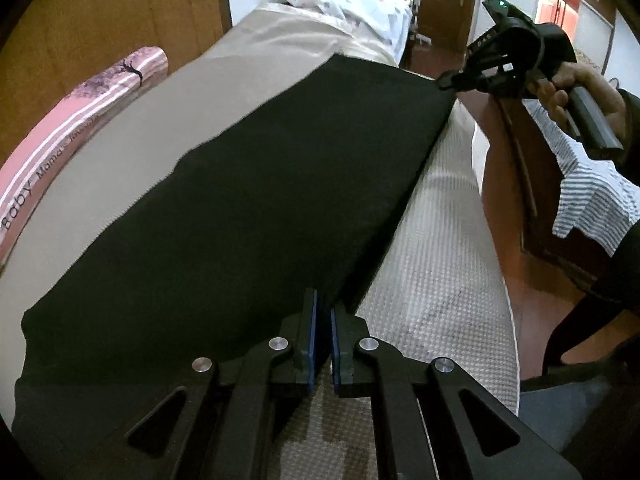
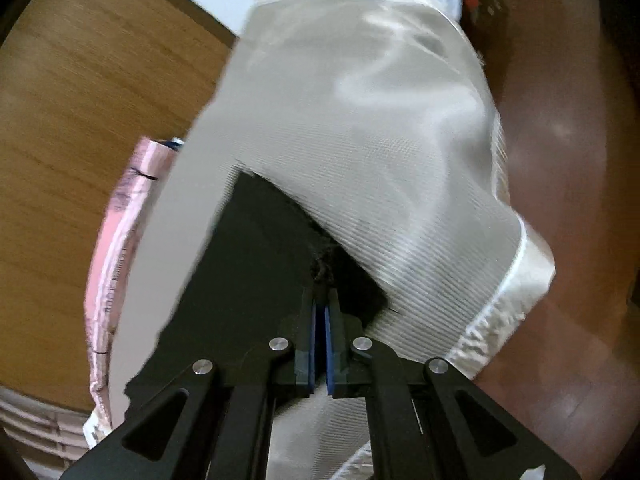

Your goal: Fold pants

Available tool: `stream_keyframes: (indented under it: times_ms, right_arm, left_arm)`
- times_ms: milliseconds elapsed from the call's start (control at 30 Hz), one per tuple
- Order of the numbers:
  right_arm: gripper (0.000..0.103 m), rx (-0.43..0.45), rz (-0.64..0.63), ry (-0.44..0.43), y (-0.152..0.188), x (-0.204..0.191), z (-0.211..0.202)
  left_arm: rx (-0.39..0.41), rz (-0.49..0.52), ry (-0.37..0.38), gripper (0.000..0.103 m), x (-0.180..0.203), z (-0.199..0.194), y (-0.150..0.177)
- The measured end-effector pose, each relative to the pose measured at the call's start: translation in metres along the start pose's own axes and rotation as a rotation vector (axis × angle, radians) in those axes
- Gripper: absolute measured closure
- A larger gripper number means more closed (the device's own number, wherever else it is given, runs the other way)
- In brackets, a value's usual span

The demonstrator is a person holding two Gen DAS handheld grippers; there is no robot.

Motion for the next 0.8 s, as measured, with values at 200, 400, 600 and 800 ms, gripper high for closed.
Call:
stream_keyframes:
  times_ms: [200,400,600,800]
  right_arm:
    - [0.098,-0.017,-0.019,0.065,0.004,0.003,0.018]
    - [0.062,0.040,-0.027,0.171,-0.005,0.009,-0.006]
    - [0.062,0.116,-0.156,0.123,-0.017,-0.040,-0.040]
    - [0.062,0.035,-0.466,-0.049,0.030,-0.176,-0.020]
  left_arm:
    - [0.018,-0.080,0.048,0.082,-0.008,-0.006,0.000]
    - [0.094,-0.178,0.088,0.061,-0.018,-0.038,0.003]
    - [0.239,-0.324,-0.035,0.053,-0.072,-0.104,0.032]
    - [0.344,-0.588,-0.262,0.053,-0.155,-0.166,0.091]
Point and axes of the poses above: each gripper's, at about its wrist camera, not at the fingertips, and z roughly the way its jaws point, x to its right, y to its underside, the point moved 5 cm from there along z, roughly the way its jaws point, and after that the axes turned 15 degrees about y, right-handed, at the moved point
